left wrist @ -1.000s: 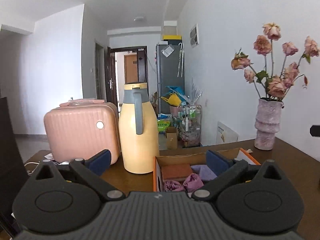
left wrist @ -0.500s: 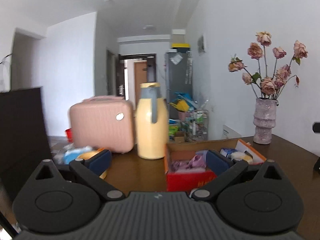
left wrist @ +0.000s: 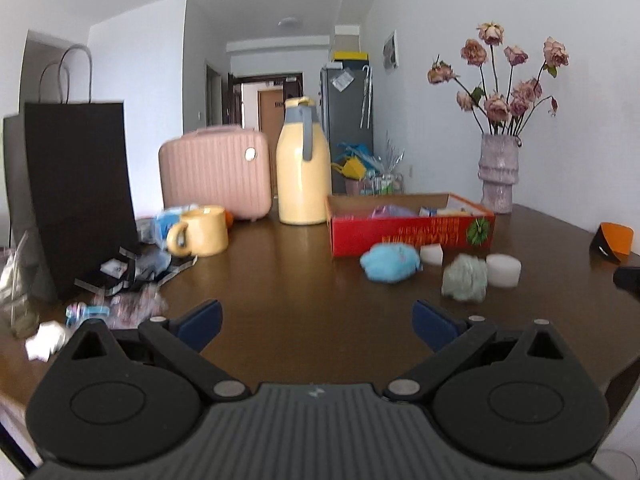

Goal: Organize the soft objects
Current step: 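Withdraw both tools from the box and move back over the table, then grasp the white round sponge with the right tool while the left tool grasps the green bath puff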

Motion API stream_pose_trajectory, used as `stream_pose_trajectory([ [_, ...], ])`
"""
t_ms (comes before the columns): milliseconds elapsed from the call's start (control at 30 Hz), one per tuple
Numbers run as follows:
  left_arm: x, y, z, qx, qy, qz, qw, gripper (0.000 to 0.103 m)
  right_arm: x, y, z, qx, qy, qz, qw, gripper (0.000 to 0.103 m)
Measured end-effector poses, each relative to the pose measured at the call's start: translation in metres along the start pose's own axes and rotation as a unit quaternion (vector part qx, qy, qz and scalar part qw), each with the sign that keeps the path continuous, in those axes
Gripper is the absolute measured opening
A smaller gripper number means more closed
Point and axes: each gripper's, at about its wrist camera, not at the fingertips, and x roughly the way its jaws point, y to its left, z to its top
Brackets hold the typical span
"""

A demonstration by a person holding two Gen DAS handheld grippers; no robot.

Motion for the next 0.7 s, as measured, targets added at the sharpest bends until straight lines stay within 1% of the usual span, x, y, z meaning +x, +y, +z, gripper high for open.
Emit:
stream_pose_trajectory([
  [67,-0.002,0.005,-0.006,-0.013,0.017,-0.003,0.9998,0.103,-0.003,0.001,-0.012,0.024,0.014,0.009,1.0,0.094],
  [133,0.001,0.007,-0.008,-0.018,0.032,-0.004,0.9993,0.103,-0.003,0.003,-0.017,0.023,0.016,-0.001,1.0,0.094],
  [233,0.007,0.006,-0.007,-0.015,0.028,0.0,0.9995,0.103,0.0,0.006,-0.018,0.012,0.015,-0.014,1.0,0.093],
  [400,0.022,-0.001,-0.004,-0.021,0.035,-0.013,0.9991,0.103,0.011,-0.001,-0.012,0.017,0.014,-0.024,0.999,0.093],
  [533,0.047,-0.017,-0.002,-0.013,0.051,-0.039,0.9978,0.103,0.031,-0.009,-0.006,0.019,0.026,-0.037,0.999,0.092],
  [633,0.072,-0.038,0.003,0.015,0.047,-0.064,0.9967,0.103,0.051,-0.016,0.002,0.012,0.037,-0.044,0.998,0.092],
  [700,0.091,-0.053,0.008,0.018,0.049,-0.086,0.9949,0.103,0.064,-0.021,0.009,0.009,0.039,-0.045,0.998,0.092],
])
